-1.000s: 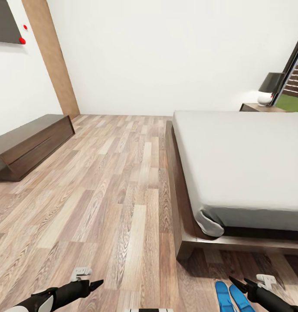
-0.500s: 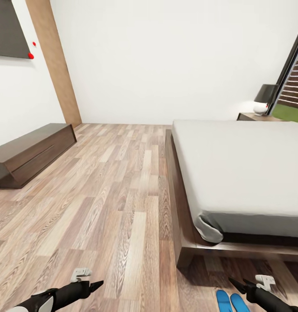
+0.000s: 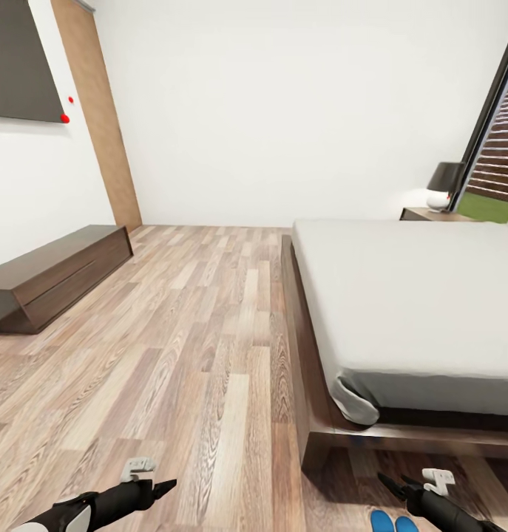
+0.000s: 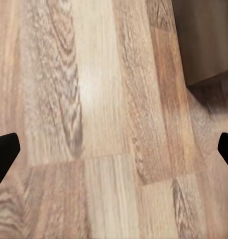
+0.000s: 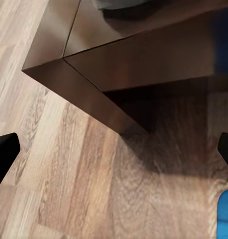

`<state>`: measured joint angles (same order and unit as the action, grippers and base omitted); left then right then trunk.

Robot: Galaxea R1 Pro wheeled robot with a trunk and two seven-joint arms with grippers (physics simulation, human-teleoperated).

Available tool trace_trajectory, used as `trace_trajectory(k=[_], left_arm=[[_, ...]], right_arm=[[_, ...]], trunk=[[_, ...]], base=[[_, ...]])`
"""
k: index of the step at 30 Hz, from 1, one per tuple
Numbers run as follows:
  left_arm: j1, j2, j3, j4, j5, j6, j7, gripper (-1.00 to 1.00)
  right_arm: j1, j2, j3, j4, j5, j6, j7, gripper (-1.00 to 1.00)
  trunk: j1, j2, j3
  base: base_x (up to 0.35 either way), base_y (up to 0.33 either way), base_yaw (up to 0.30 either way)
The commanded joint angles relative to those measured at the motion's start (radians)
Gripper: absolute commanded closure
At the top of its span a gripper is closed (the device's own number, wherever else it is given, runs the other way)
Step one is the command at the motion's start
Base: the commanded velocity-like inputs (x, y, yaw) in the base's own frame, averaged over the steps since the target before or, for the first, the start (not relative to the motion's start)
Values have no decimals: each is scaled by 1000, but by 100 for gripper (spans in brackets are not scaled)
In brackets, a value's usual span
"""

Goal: In the bedroom, move the book from the bed onto either nightstand, and place the two sandals side by side next to the bed.

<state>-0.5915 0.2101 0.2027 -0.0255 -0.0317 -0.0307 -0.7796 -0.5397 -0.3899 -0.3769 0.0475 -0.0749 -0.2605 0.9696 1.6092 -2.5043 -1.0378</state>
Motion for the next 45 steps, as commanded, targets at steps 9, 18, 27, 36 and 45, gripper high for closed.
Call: trace_trajectory(k=[9,18,27,36,45], left_arm=[[-1,-3,3,1,-3,-5,2,-100],[-1,-6,2,6,-3,-3,-4,-100],[0,-25,2,7,-4,-2,-2,-100],[1,-29,3,7,-4,-4,3,-100],[2,-42,2,7,-3,-6,4,-100]], right_arm=[[-2,1,4,5,-8,-5,3,-100],[-2,2,4,6,-8,-5,3,-100],[-2,6,4,6,-8,-5,1,-100],[-2,7,4,6,-8,-5,1,-100],[-2,8,5,6,-8,-5,1,-100]], trunk=[[-4,2,34],[-8,4,69],[-36,53,98],[-70,116,127],[-105,179,155]], base=[[0,0,0],[0,0,0],[0,0,0],[0,0,0],[0,0,0]])
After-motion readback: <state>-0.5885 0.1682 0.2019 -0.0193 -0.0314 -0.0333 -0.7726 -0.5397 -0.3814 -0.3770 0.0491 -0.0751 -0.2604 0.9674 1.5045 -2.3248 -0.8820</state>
